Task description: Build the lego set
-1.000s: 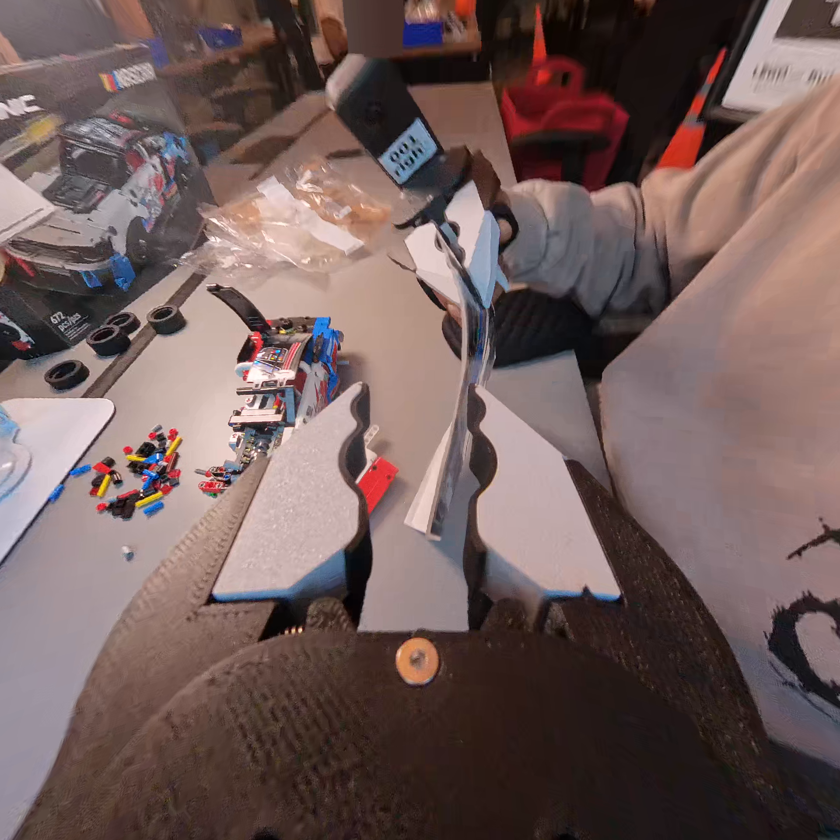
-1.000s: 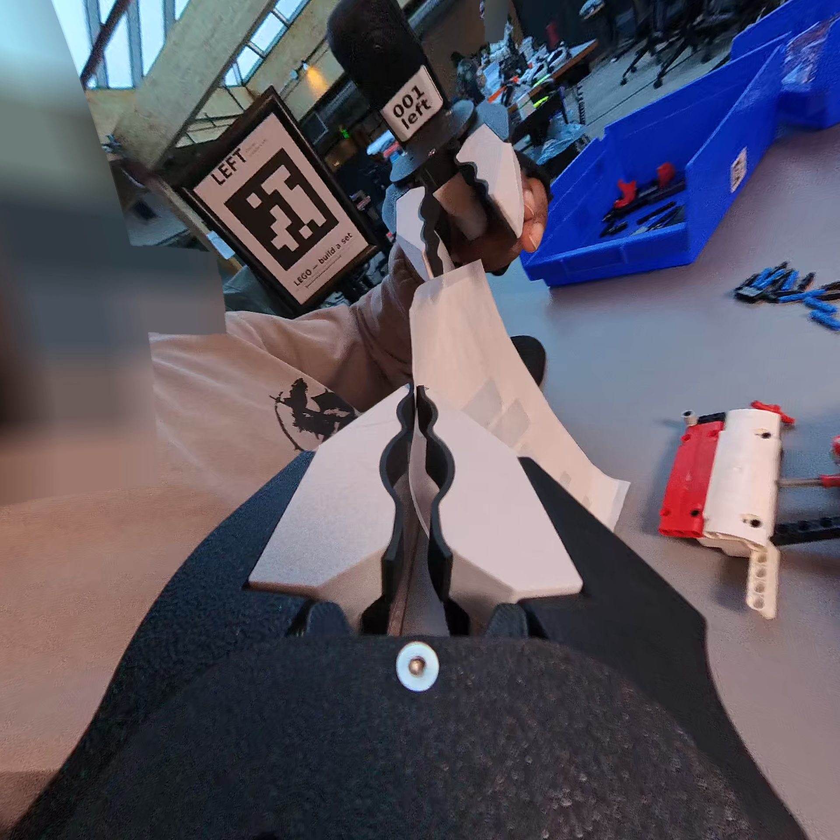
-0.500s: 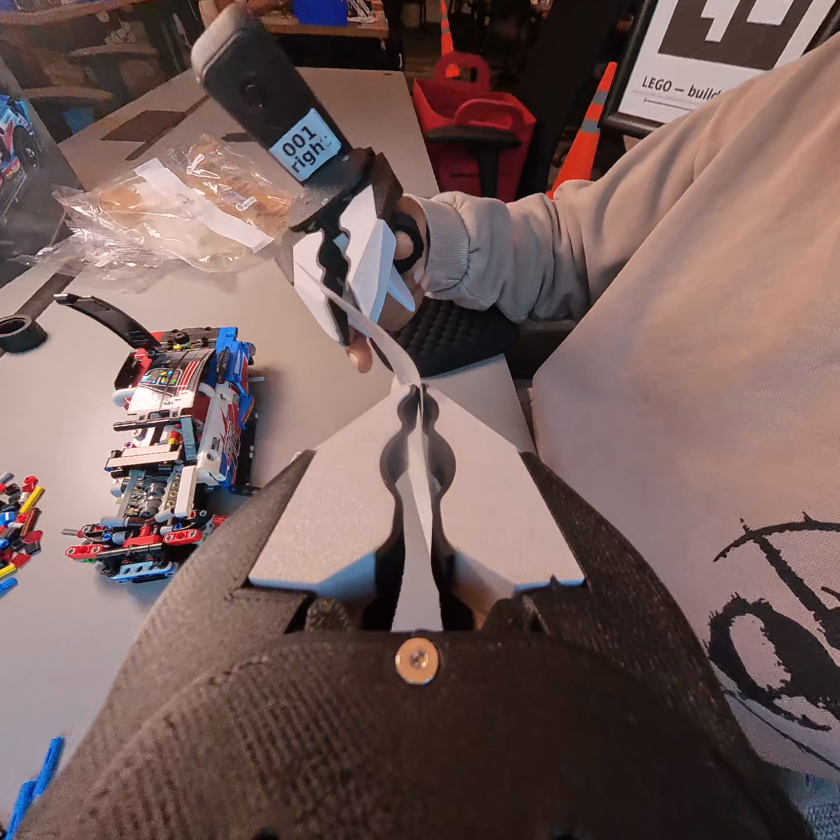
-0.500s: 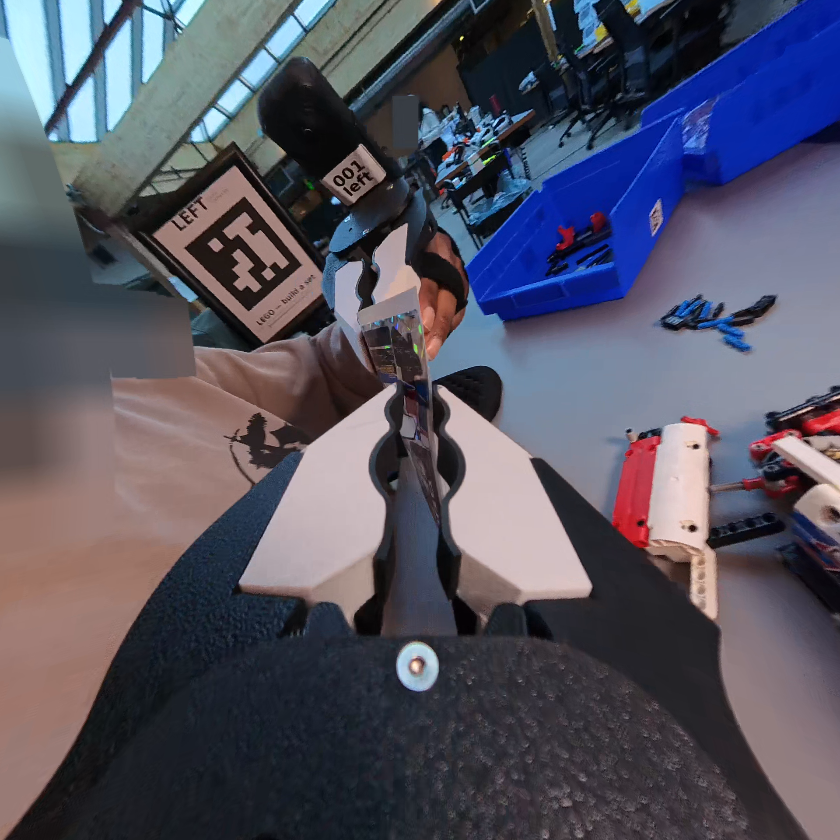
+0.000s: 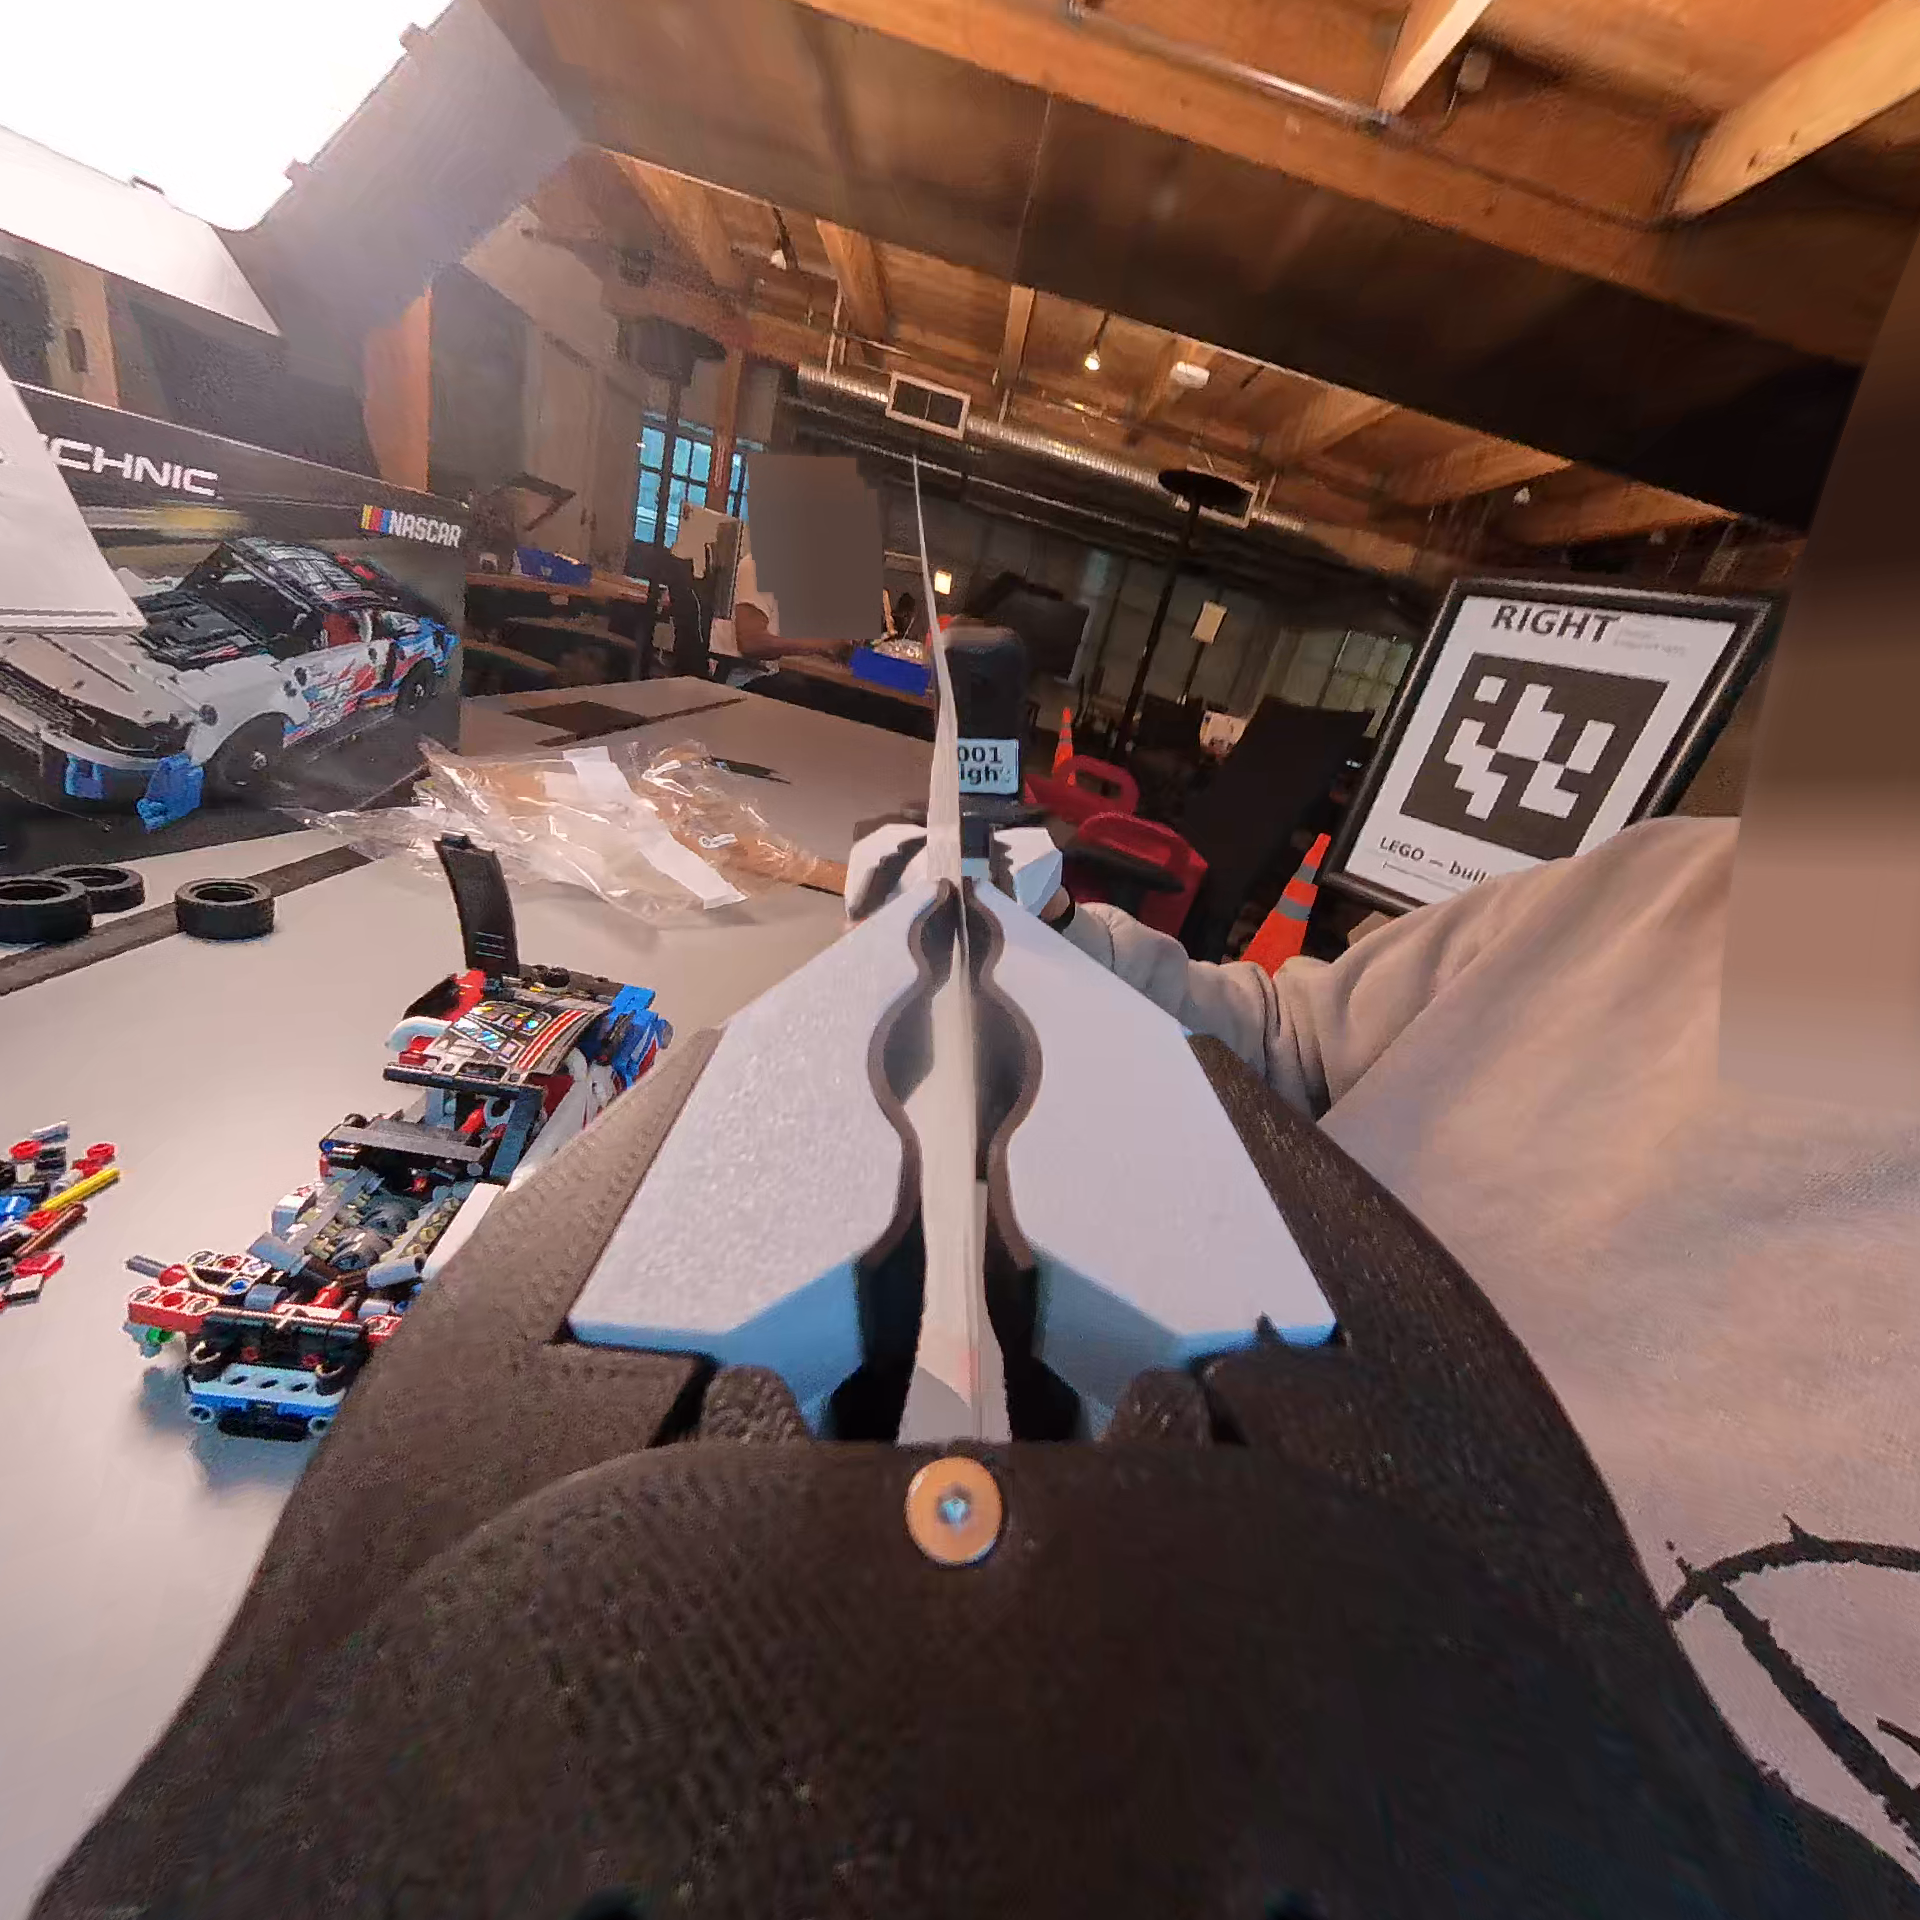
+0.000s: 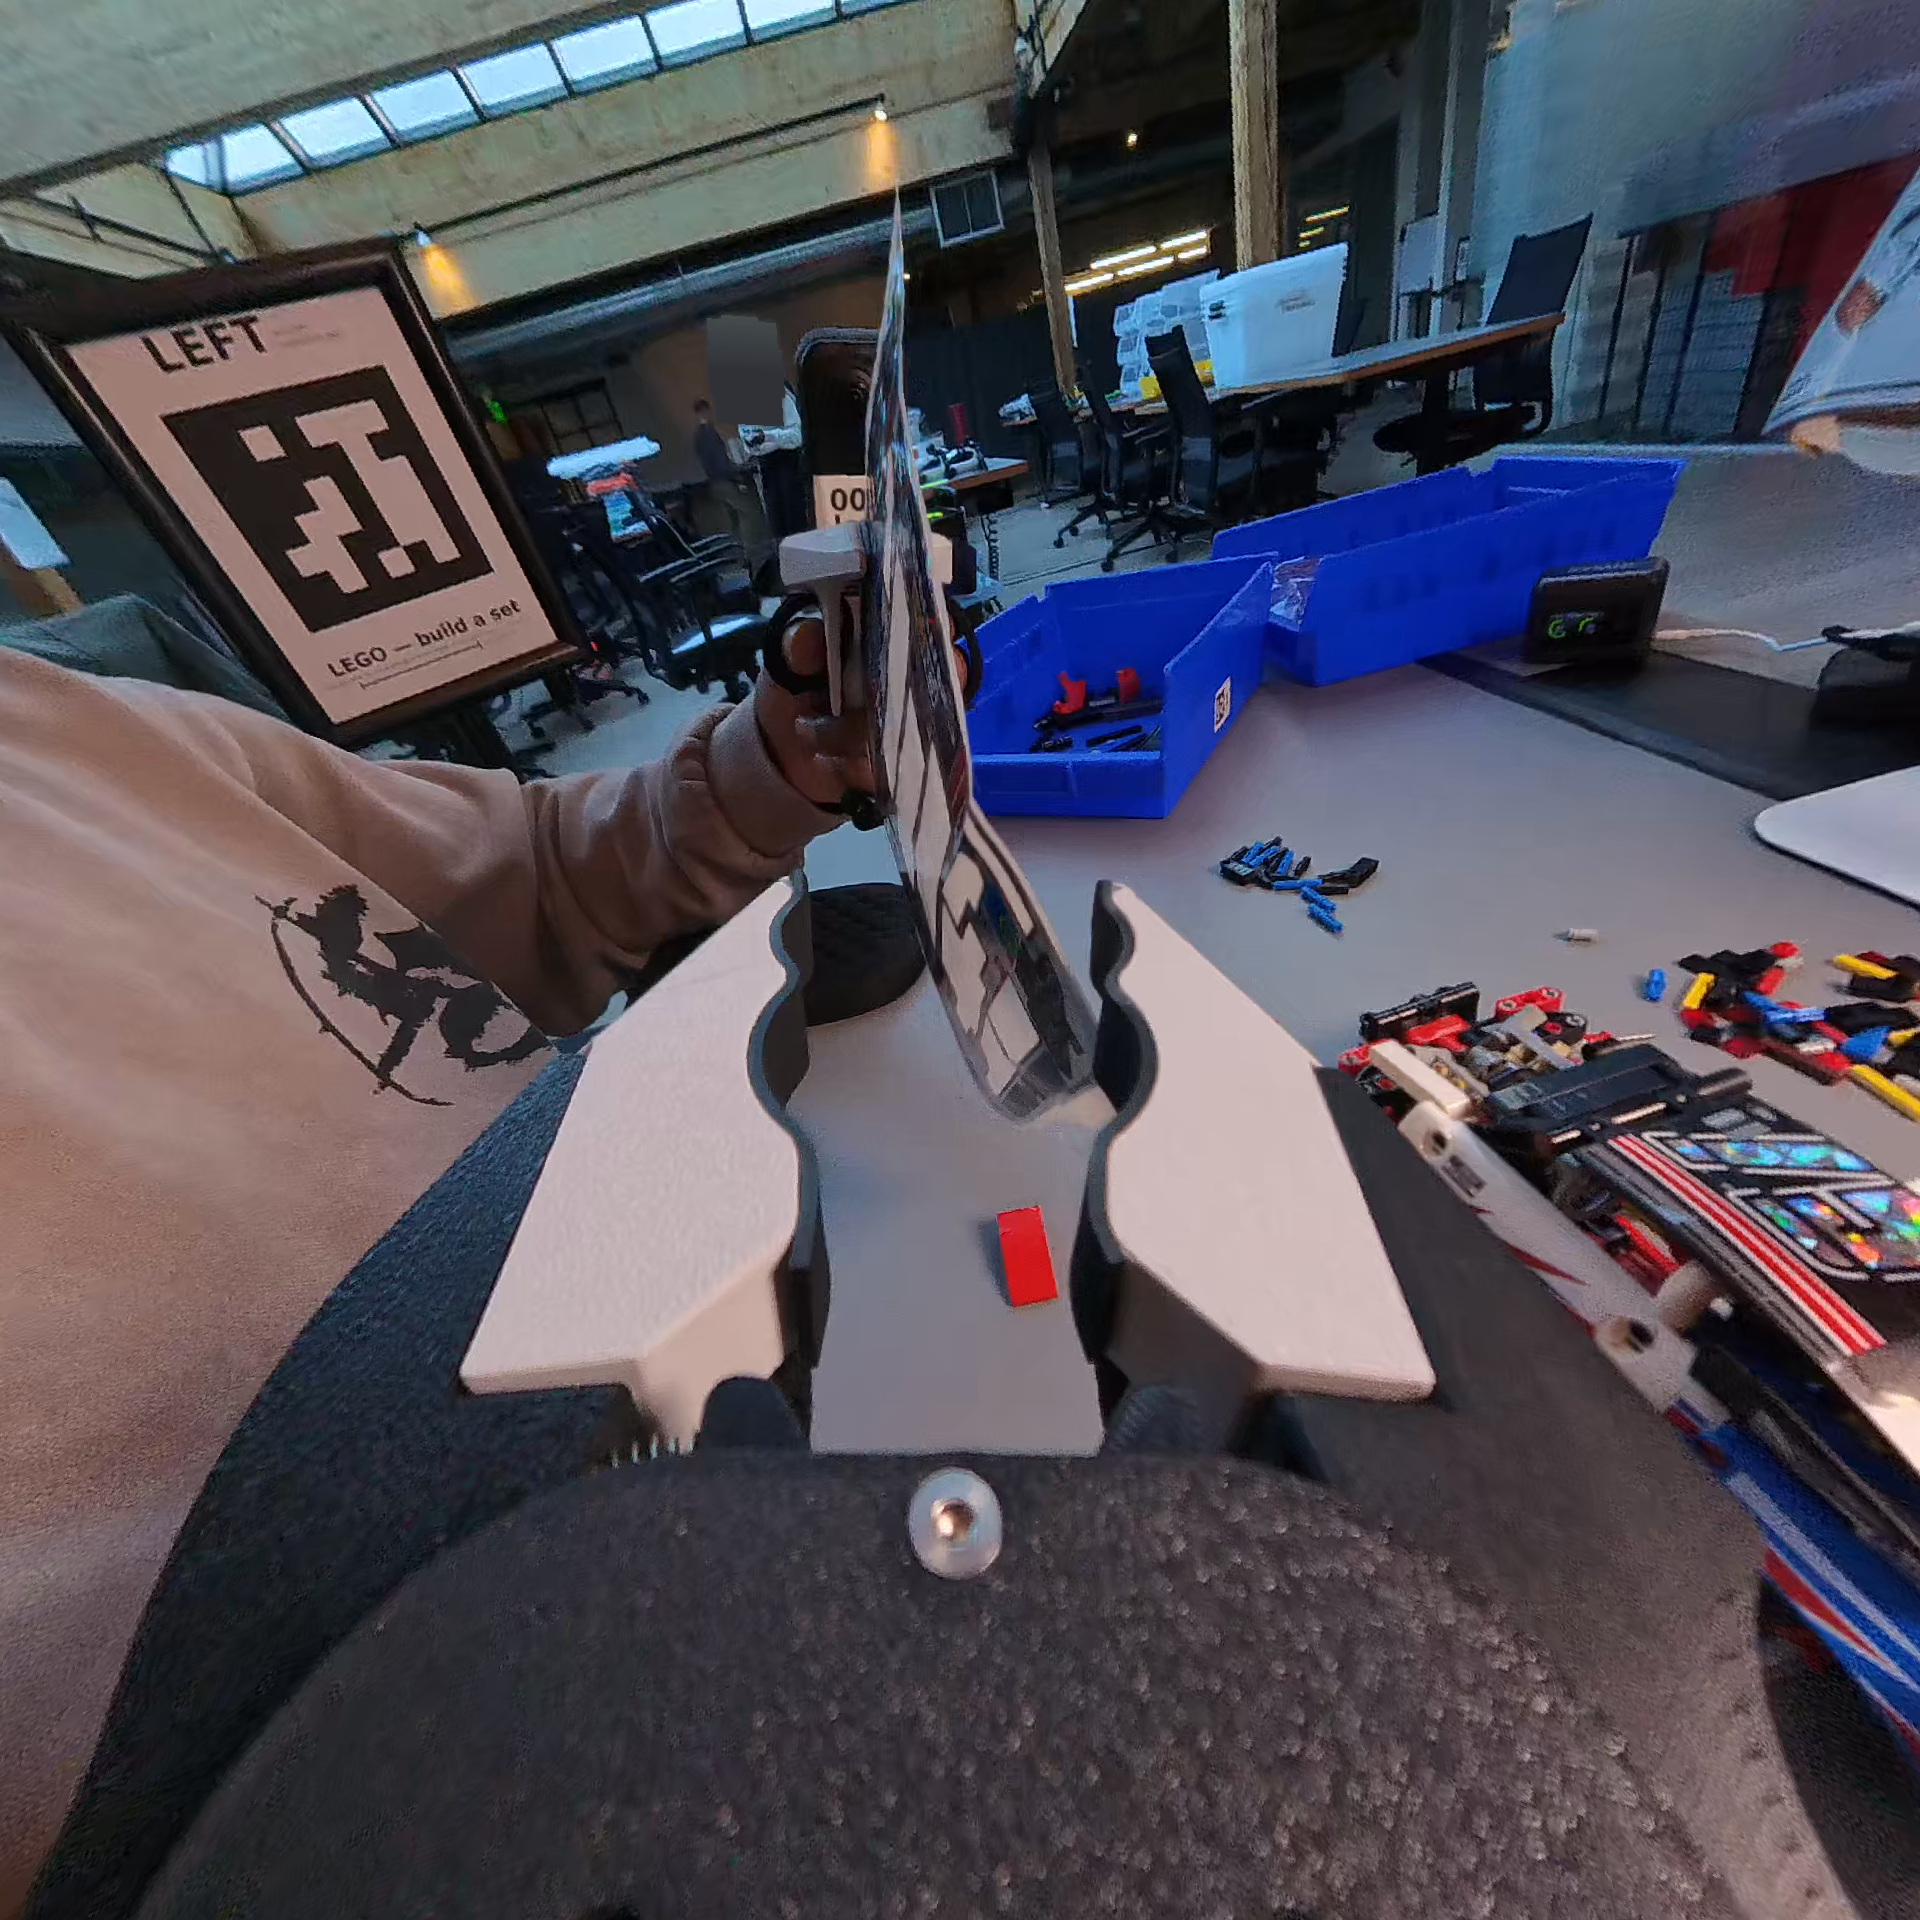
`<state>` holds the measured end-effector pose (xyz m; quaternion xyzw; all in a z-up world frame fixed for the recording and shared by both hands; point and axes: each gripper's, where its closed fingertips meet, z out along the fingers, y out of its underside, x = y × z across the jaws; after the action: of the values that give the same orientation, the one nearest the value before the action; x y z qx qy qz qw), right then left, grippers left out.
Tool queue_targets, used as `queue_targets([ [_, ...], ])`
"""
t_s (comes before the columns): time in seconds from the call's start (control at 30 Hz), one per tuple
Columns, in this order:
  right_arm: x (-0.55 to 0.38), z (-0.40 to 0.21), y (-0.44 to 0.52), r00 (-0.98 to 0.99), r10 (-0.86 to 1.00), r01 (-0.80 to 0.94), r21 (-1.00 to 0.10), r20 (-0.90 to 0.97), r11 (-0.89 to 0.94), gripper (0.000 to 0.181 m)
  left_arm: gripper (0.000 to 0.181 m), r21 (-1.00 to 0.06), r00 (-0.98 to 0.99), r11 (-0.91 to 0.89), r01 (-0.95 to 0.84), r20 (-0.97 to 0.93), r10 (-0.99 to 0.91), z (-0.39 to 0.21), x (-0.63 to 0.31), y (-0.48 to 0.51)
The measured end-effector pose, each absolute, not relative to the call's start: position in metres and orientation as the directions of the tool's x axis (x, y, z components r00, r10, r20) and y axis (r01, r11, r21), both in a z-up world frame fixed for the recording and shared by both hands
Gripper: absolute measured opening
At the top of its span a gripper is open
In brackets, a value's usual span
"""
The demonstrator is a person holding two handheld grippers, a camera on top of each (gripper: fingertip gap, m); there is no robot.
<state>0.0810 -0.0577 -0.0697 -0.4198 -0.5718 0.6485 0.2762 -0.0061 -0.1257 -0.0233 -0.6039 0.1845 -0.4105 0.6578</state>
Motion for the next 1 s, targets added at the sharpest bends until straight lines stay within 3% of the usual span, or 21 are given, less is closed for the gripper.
queue_targets([
  [0.27,0.079,-0.074,-0.054,-0.516,0.801,0.112,-0.951,-0.302,-0.287,0.01,0.0,-0.917,0.596,-0.072,0.392,0.313,-0.739,-0.03,-0.018,-0.122],
  [0.43,0.079,-0.073,-0.049,-0.516,0.784,0.112,-0.935,-0.344,-0.336,0.0,0.0,-0.912,0.591,-0.08,0.403,0.326,-0.738,-0.033,-0.017,-0.123],
  [0.77,0.074,-0.08,-0.039,-0.444,0.826,0.135,-0.937,-0.348,-0.323,0.0,0.0,-0.903,0.586,-0.112,0.415,0.359,-0.727,-0.038,-0.014,-0.121],
  [1.0,0.069,-0.069,-0.034,-0.315,0.941,0.087,-0.991,-0.121,-0.099,0.015,0.0,-0.882,0.573,-0.143,0.448,0.406,-0.712,-0.039,-0.015,-0.119],
])
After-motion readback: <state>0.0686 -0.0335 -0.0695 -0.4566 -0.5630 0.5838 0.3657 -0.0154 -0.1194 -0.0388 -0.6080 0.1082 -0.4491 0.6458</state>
